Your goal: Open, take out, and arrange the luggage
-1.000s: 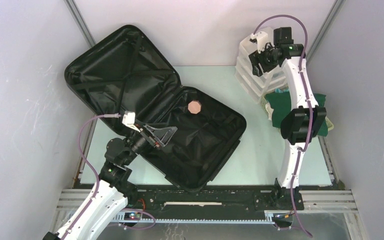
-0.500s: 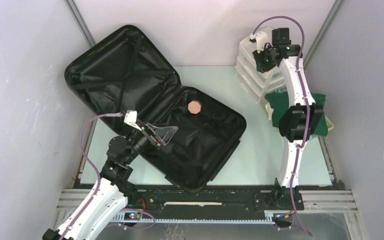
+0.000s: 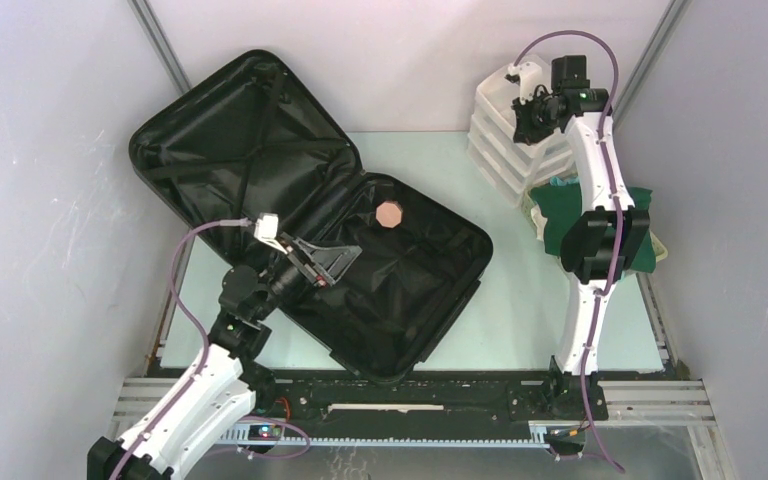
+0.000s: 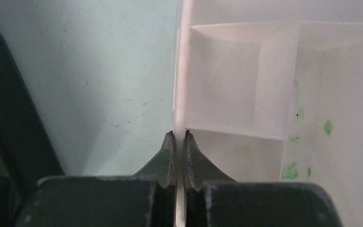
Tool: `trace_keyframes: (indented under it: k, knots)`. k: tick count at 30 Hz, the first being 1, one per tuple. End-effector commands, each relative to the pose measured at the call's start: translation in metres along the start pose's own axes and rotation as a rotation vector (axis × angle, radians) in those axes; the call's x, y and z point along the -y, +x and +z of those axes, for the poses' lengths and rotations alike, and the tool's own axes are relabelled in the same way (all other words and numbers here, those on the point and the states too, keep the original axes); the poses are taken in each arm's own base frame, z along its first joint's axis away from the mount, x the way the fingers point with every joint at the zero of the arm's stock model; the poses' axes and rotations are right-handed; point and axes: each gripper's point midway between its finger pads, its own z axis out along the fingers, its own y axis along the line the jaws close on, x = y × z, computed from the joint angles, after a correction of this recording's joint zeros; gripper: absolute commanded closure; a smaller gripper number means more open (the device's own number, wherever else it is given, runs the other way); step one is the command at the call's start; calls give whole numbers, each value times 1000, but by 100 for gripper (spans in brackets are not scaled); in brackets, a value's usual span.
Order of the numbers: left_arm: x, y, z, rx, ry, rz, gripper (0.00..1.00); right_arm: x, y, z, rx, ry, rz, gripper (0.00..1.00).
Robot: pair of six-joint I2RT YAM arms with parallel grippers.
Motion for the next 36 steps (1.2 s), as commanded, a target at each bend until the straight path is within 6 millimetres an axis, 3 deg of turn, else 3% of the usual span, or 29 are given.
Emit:
trace_keyframes:
  k: [1,11,13,36]
  knots:
    - [6,0,2,12,52,-25,0,-22,-54,-63,183,-49,1,100]
    - [10,5,22,-6,67,-74,1,-42,-77,-96,280,-123,26,100]
    - [13,7,27,-17,74,-78,1,-34,-75,-102,287,-119,44,100]
    - [22,21,74,-80,85,-112,3,-39,-80,-115,322,-160,44,100]
